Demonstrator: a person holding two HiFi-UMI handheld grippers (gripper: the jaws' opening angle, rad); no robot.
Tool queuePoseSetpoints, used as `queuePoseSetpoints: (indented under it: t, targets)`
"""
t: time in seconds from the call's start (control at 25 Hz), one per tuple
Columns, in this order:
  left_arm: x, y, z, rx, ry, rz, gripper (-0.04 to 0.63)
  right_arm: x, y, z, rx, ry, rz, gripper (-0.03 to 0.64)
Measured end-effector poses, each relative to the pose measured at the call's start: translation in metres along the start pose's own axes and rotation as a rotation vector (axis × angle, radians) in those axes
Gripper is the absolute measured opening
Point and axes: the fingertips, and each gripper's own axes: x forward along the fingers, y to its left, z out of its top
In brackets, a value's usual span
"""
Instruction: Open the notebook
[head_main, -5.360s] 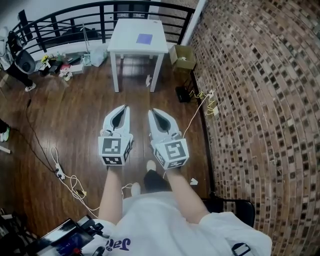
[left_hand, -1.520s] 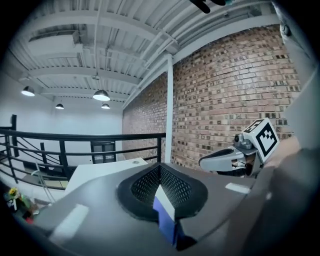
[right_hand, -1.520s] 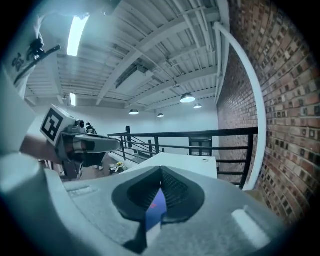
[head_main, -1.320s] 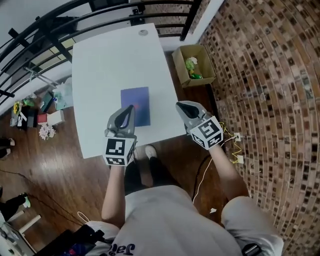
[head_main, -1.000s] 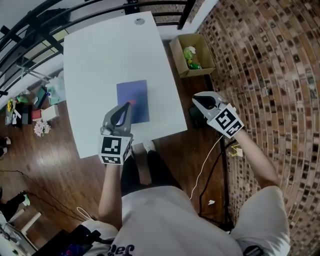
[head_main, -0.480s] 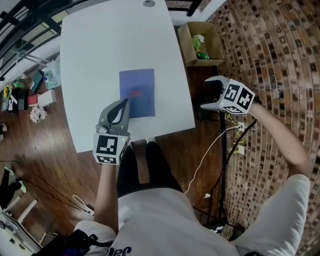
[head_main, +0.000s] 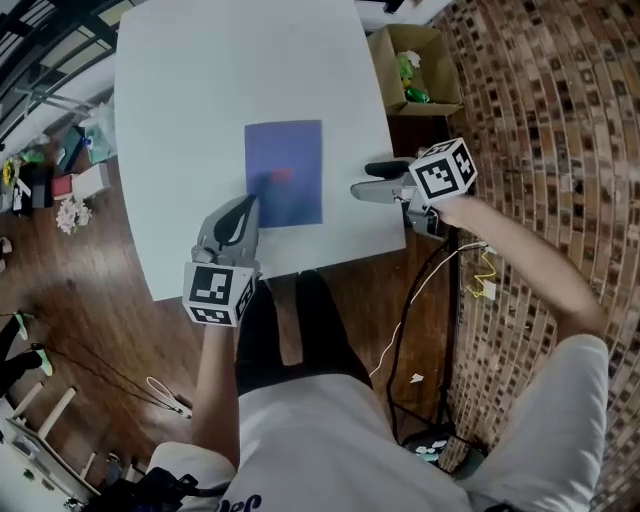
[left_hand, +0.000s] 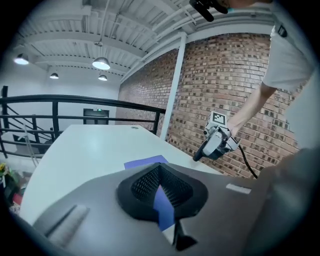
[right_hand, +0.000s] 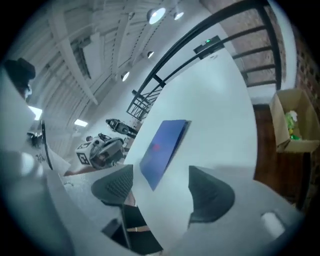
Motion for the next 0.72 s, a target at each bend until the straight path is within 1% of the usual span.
queuePoseSetpoints:
  t: [0.12,0.2,0.36,0.56,0.72]
  targets:
    - [0.004,0.000,-0.004,-0.005,0.001,-0.014,0.015,0.027,0.012,0.012,0.086,-0.060,0.058,0.304]
    - [0.006,0.001,-0.006,-0.013,0.002,-0.018,0.015,0.042,0.017,0.017,0.119,-0.082,0.075,0.294]
    - [0.006,0.005,-0.008,-0.012,0.007,-0.030,0.015,0.062,0.012,0.019,0.140,-0.074,0.044,0.272]
    - [0.005,0.011,-0.011,-0.019,0.016,-0.038,0.015,0.074,0.007,0.020,0.150,-0.054,0.015,0.218]
    - [0.003,0.017,-0.012,-0.023,0.018,-0.042,0.015,0.082,0.003,0.017,0.159,-0.042,-0.011,0.193]
